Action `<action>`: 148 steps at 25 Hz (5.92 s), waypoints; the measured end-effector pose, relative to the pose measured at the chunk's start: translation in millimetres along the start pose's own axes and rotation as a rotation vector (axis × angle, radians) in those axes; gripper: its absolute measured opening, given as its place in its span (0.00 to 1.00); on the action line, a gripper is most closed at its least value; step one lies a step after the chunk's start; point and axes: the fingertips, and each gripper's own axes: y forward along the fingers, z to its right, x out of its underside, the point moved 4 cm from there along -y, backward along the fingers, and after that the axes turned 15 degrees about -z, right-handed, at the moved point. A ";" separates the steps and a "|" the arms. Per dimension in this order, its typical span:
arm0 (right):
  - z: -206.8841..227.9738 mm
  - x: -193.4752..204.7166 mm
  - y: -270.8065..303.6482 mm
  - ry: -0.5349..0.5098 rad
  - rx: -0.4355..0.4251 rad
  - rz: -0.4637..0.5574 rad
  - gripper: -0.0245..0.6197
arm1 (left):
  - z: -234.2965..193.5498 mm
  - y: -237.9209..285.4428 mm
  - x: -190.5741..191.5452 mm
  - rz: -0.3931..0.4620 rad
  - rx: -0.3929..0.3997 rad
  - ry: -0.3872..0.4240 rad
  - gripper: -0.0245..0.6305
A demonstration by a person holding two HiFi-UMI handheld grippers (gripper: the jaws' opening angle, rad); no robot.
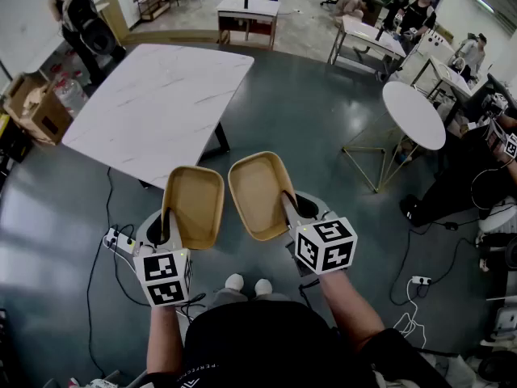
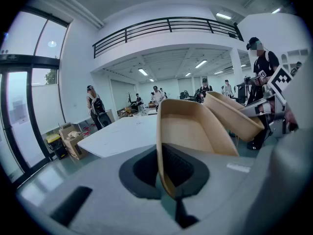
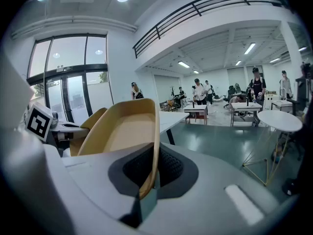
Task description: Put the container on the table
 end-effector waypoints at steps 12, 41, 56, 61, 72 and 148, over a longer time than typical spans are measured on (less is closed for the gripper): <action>15.9 8.3 -3.8 0.023 -0.052 -0.009 0.04 | 19.9 0.5 7.3 -0.035 0.001 -0.037 0.04; 55.8 -30.7 58.4 0.001 -0.106 -0.077 0.04 | 16.9 66.2 -24.1 -0.079 0.007 -0.093 0.04; 68.1 -91.1 144.0 0.019 -0.107 -0.125 0.04 | -33.2 149.9 -73.8 -0.113 0.033 -0.098 0.04; 66.9 -108.8 166.5 0.016 -0.107 -0.138 0.04 | -51.3 167.9 -81.2 -0.133 0.036 -0.106 0.04; 66.6 -145.3 222.8 0.016 -0.106 -0.154 0.04 | -88.4 210.0 -99.1 -0.145 0.040 -0.117 0.04; 193.7 -331.4 527.3 -0.267 -0.283 -0.384 0.04 | -131.2 452.4 -207.7 -0.291 -0.202 -0.444 0.04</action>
